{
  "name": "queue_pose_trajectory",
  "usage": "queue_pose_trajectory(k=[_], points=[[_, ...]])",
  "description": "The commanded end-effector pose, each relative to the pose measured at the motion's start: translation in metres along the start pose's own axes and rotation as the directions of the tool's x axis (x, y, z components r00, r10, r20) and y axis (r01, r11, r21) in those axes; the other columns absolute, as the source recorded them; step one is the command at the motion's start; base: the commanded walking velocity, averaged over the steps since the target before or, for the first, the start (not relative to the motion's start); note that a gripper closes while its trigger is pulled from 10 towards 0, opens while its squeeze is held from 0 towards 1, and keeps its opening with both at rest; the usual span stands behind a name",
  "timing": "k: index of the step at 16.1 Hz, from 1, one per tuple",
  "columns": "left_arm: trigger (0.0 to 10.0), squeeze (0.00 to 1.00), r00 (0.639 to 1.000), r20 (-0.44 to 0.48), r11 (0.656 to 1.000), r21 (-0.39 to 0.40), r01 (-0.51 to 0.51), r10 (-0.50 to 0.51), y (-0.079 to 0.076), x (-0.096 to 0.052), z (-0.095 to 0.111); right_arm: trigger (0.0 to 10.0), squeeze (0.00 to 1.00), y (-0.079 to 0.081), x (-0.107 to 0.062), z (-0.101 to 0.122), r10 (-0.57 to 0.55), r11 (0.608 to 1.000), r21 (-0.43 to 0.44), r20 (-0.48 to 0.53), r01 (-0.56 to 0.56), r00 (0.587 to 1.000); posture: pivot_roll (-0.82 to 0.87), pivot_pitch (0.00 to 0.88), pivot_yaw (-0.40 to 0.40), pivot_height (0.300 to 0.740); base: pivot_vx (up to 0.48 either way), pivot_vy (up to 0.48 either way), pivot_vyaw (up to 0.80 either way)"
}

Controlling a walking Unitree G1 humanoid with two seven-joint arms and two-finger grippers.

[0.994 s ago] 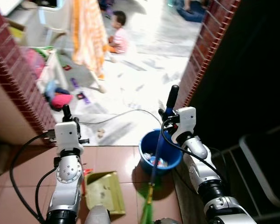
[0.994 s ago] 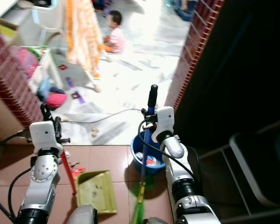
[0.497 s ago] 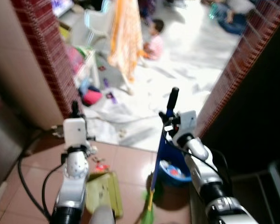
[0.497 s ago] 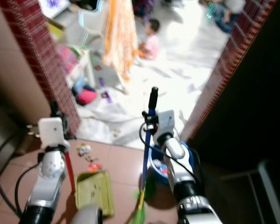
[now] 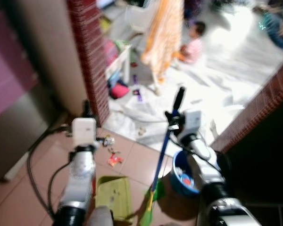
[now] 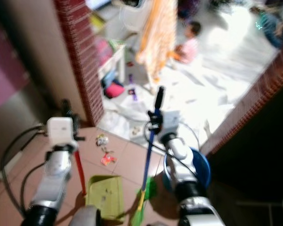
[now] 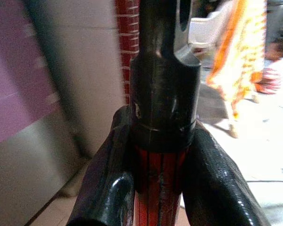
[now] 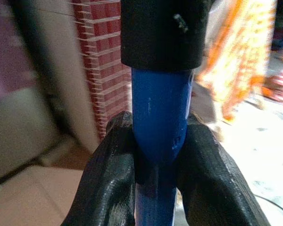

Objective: Sweep floor

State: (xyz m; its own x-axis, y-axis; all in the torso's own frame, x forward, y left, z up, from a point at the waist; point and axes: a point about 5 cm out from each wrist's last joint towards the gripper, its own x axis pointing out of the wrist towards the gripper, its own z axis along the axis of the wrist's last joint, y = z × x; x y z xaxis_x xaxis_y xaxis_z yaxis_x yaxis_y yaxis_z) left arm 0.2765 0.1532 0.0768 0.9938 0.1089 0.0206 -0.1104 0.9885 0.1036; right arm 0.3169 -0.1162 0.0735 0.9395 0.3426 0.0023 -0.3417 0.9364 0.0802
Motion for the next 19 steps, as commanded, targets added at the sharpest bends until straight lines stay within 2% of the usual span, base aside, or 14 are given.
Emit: queue_pose_trajectory(k=[1,3,8,13,15,18,19], points=[[10.0,0.00,0.997,0.070,1.000,0.005,0.016,-0.017,-0.005,0.004,0.016,10.0,0.00,-0.007,0.002,0.009,-0.026,0.999,0.021,0.041,0.025,0.999,0.01,0.000,-0.067,0.740,0.000,0.000,0.56],[10.0,0.00,0.998,0.058,1.000,-0.015,0.013,-0.012,-0.006,0.005,0.016,10.0,0.00,-0.007,0.004,0.011,-0.033,0.999,0.040,0.049,0.031,0.998,0.01,0.000,-0.069,0.740,0.000,0.388,0.00],[10.0,0.00,0.998,0.054,1.000,-0.019,0.017,-0.016,-0.008,0.008,0.017,10.0,0.00,-0.001,0.008,0.022,-0.002,1.000,0.010,0.100,0.001,0.995,0.01,0.000,-0.068,0.740,0.000,0.480,0.00],[10.0,0.00,0.998,0.058,0.999,-0.026,0.022,-0.021,-0.011,0.010,0.020,10.0,0.00,-0.002,0.008,0.021,-0.009,1.000,0.021,0.096,0.007,0.995,0.00,0.000,-0.067,0.740,0.000,0.480,0.00],[10.0,0.00,0.996,0.087,0.999,-0.025,0.021,-0.019,-0.009,0.011,0.023,10.0,0.00,0.000,0.008,0.021,-0.003,1.000,0.021,0.100,0.001,0.995,0.00,0.000,-0.065,0.740,0.000,0.480,0.00],[10.0,0.00,0.993,0.116,1.000,-0.004,0.021,-0.020,-0.008,0.011,0.027,10.0,0.00,0.001,0.008,0.022,0.001,1.000,0.024,0.100,-0.003,0.995,0.00,0.000,-0.064,0.740,0.000,0.000,0.00],[10.0,0.00,0.993,0.121,1.000,-0.018,0.018,-0.015,-0.007,0.011,0.029,10.0,0.00,0.001,0.008,0.022,0.005,1.000,0.017,0.101,-0.006,0.995,0.00,0.000,-0.063,0.740,0.000,0.000,0.00]])
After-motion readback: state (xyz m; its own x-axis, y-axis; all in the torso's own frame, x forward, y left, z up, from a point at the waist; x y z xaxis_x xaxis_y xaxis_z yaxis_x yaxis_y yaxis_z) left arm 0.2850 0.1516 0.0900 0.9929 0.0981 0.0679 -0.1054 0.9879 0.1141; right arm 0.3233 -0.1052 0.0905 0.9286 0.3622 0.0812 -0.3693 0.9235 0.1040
